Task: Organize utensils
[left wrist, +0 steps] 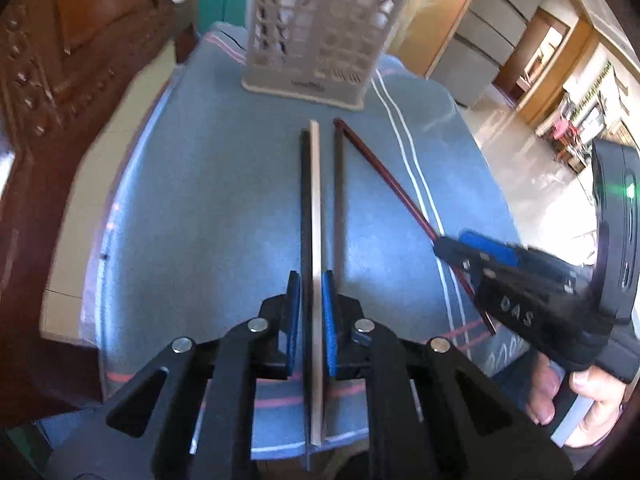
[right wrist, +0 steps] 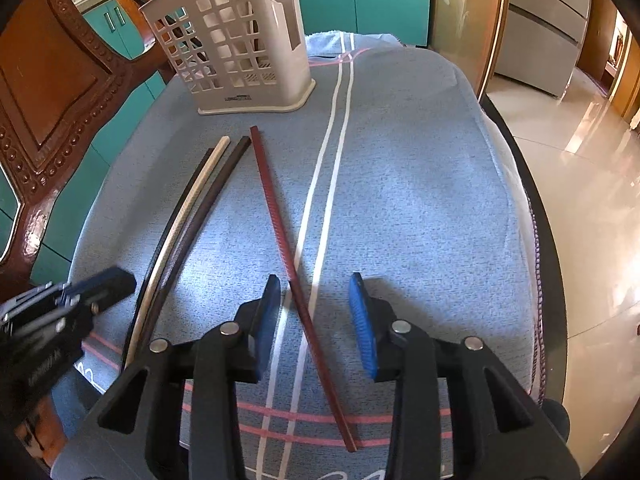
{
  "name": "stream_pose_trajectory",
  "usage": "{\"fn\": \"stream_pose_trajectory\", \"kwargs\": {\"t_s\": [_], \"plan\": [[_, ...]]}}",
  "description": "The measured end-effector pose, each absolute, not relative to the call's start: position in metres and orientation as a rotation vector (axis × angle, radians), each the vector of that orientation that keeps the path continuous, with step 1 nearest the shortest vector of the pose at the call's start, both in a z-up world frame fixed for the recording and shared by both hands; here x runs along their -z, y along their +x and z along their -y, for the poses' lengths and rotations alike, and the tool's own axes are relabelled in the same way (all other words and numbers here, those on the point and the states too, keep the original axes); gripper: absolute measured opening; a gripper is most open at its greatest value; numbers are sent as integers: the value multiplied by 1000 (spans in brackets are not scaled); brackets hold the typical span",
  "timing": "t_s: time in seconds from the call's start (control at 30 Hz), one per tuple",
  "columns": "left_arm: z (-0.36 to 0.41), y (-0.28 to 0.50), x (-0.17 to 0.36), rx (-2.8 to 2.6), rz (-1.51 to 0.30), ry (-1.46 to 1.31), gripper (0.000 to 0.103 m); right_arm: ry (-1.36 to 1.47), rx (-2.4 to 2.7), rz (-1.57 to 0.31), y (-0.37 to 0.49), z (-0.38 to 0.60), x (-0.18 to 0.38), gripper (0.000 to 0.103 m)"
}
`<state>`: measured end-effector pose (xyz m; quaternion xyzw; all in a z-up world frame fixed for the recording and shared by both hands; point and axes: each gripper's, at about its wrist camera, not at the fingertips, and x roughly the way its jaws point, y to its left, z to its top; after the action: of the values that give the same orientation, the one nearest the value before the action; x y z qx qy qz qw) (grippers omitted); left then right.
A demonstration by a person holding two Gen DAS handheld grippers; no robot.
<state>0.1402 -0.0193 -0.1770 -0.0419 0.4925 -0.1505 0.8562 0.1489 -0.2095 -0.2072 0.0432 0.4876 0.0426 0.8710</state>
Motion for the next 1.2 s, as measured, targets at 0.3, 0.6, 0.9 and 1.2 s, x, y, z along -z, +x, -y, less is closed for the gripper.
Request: {"fn": "stream_pose_trajectory", "kwargs": {"t_s": [0.3, 0.6, 0.9, 1.2], "plan": [[12, 162, 188, 296, -1074, -116, 15, 66, -109, -1011, 148, 207, 209, 42], [28, 161, 186, 270, -1057, -22, 21, -44, -60, -987, 149, 194, 211, 34], [24, 159, 187, 222, -1057, -23, 1, 59, -14, -1045, 148, 212, 208, 9], [-6, 159, 179, 251, -1050, -141, 1, 120, -41, -1053, 137, 214, 202, 26]]}}
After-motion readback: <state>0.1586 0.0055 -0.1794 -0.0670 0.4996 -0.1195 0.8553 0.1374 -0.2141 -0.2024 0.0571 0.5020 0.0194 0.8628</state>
